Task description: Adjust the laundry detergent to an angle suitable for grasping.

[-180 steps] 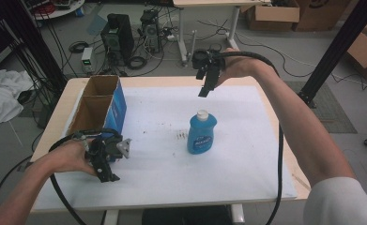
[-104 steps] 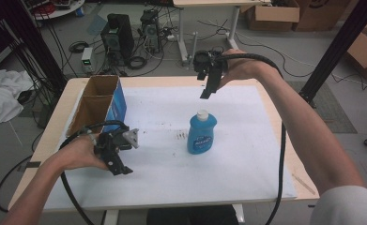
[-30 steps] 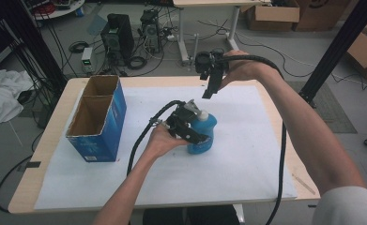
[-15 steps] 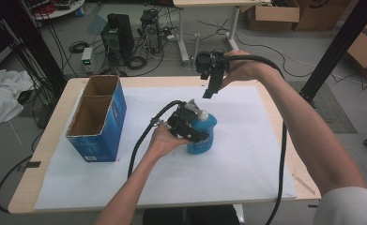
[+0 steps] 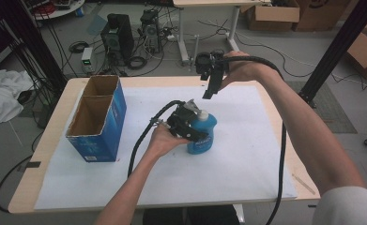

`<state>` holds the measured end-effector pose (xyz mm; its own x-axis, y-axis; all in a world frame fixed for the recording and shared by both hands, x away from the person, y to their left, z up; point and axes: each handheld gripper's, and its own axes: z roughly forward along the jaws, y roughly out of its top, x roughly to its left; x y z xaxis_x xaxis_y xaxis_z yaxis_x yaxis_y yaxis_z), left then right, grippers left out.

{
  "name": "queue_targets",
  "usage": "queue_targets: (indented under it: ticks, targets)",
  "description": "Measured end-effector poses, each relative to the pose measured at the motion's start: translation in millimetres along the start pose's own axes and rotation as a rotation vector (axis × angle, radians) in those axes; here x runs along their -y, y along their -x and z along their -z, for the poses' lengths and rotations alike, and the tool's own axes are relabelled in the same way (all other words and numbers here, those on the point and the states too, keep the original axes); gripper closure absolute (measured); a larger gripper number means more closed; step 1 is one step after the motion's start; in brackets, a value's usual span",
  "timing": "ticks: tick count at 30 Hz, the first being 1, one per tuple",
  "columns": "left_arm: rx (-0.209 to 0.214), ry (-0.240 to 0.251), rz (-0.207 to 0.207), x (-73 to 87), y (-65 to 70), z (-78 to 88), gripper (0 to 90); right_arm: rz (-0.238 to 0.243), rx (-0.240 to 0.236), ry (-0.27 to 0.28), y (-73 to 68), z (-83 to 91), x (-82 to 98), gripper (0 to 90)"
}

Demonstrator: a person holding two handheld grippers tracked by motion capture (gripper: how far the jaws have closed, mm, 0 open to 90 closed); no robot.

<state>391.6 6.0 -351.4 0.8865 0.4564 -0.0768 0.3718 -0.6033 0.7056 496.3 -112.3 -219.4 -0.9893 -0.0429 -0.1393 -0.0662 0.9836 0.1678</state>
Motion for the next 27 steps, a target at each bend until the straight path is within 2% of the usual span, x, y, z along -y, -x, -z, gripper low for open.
queue_targets:
  ticks: [12, 27]
  targets:
    - [0.018, 0.006, -0.013, 0.2, 1.5, -2.3, 42.7, 0.005, 0.000, -0.006, -1.4, -0.8, -0.9, 21.2]
    - [0.016, 0.018, -0.043, 1.6, 2.1, -1.9, 44.6, 0.002, 0.009, -0.010, -2.1, 0.6, 0.7, 21.4]
